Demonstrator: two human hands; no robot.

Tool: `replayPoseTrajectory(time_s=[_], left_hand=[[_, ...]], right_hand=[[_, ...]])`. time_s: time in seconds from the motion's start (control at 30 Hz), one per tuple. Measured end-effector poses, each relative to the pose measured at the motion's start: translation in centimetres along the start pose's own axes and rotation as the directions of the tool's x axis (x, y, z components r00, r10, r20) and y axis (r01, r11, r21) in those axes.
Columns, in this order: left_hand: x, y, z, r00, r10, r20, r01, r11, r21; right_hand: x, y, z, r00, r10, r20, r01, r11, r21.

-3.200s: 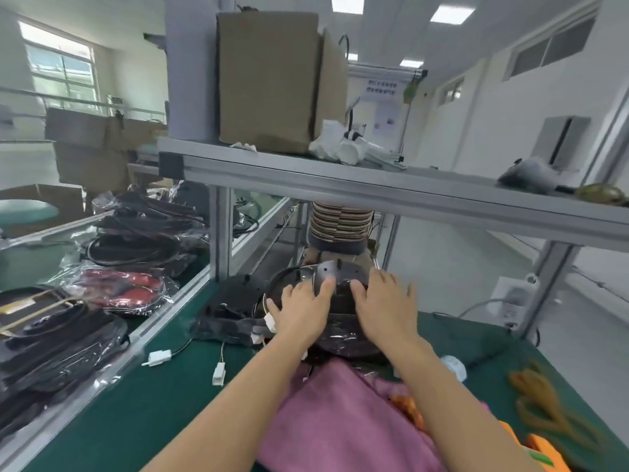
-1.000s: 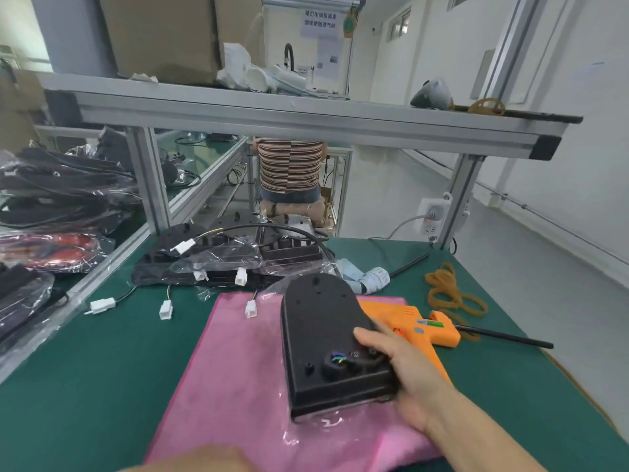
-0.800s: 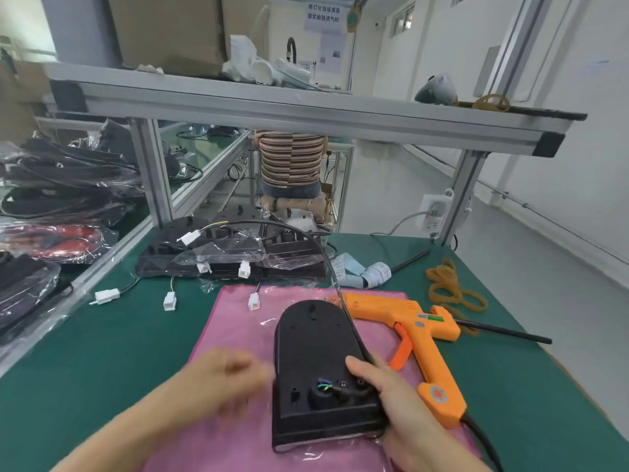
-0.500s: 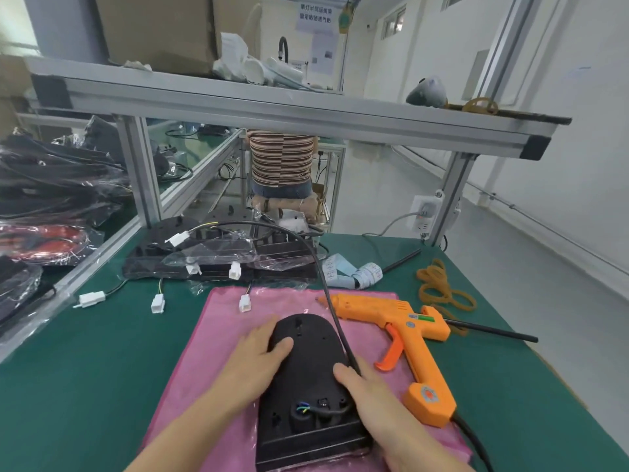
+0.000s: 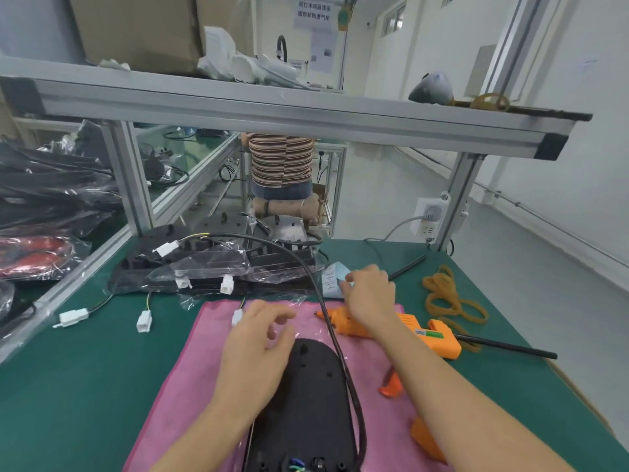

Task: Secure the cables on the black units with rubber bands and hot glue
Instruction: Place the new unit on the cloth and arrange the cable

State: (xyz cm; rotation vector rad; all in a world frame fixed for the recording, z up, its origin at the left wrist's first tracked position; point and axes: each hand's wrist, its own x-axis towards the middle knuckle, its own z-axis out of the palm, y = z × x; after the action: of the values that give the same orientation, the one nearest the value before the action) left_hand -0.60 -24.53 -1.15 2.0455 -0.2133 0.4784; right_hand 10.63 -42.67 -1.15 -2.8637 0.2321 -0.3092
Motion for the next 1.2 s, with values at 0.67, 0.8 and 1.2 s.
replayPoseTrajectory(time_s=[0.67,0.8,1.2], left_hand=[[9.8,2.4,7.8,0.939,-0.059,0.339,0.056,0.998,0.02],[10.0,1.9,8.4,0.951,-0.01,0.308,0.015,1.0,-0.014],[10.3,1.3,8.8,0.966,0.028,0.255,-0.062,0.99,0.129]], right_hand=[[-0.9,4.6,-3.7,0.968,-0.151,0.201,-0.116,0.44,0.89],[-1.3,5.0,-3.5,0.98,-0.101,0.17,-0.117,0.392,0.912],[-1.8,5.1,-3.5,0.985,-0.156,-0.075,0.15,0.552,0.82]])
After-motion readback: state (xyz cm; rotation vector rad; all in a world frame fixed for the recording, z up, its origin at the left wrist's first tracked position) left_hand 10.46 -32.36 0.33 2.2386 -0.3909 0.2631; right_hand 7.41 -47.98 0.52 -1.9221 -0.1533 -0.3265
